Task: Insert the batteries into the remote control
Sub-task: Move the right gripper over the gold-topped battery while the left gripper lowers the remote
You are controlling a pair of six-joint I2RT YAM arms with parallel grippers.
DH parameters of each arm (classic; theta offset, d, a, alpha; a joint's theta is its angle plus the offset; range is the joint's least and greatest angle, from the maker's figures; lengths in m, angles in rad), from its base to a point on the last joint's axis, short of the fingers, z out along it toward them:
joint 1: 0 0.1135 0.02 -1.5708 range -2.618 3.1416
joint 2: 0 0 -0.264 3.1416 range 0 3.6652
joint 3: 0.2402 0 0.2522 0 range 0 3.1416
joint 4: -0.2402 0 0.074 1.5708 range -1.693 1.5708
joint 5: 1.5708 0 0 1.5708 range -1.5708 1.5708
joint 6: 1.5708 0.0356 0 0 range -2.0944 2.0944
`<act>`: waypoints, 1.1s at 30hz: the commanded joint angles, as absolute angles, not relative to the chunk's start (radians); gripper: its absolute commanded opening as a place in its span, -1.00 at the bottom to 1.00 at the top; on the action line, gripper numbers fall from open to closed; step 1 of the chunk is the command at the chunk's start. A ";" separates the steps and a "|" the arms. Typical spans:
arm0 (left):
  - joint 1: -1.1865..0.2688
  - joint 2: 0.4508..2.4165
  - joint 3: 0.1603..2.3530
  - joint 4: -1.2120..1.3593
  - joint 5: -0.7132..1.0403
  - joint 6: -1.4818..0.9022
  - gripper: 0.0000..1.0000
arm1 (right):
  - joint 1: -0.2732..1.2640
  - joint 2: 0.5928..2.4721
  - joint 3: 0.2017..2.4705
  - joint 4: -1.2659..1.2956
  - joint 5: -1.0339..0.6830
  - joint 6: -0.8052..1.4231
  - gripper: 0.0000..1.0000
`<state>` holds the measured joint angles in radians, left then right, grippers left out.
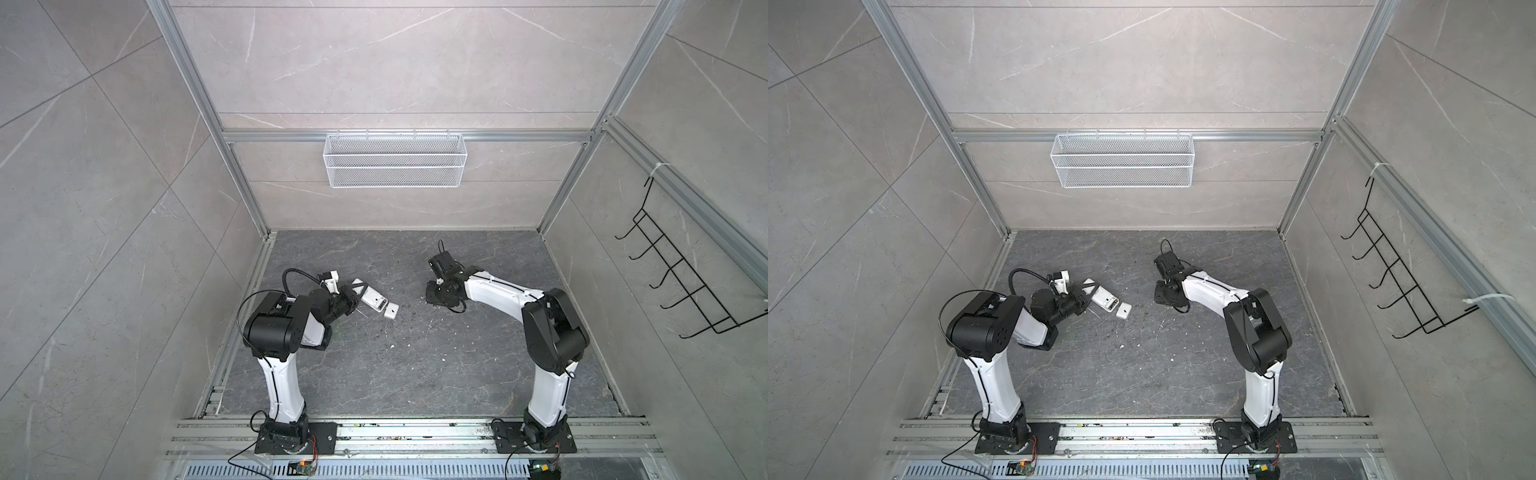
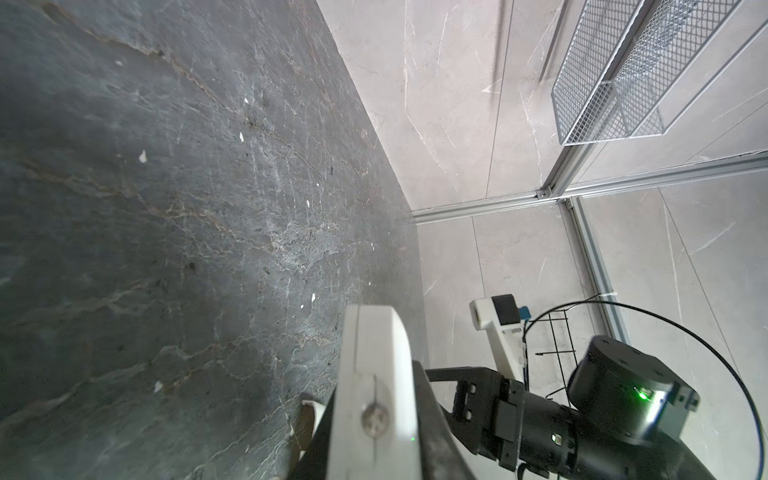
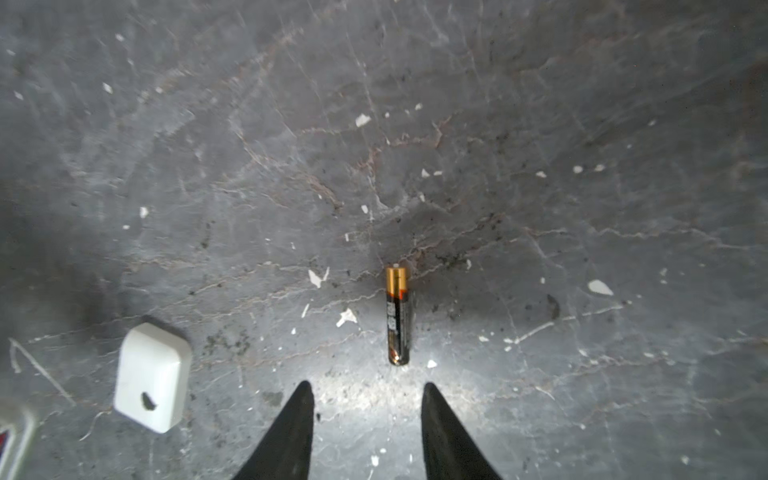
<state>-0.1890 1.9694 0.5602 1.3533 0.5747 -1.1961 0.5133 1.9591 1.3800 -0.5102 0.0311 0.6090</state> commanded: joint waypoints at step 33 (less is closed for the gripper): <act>-0.184 1.996 0.571 1.416 0.614 -1.159 -1.00 | 0.473 2.175 1.540 -0.645 0.156 0.862 -0.92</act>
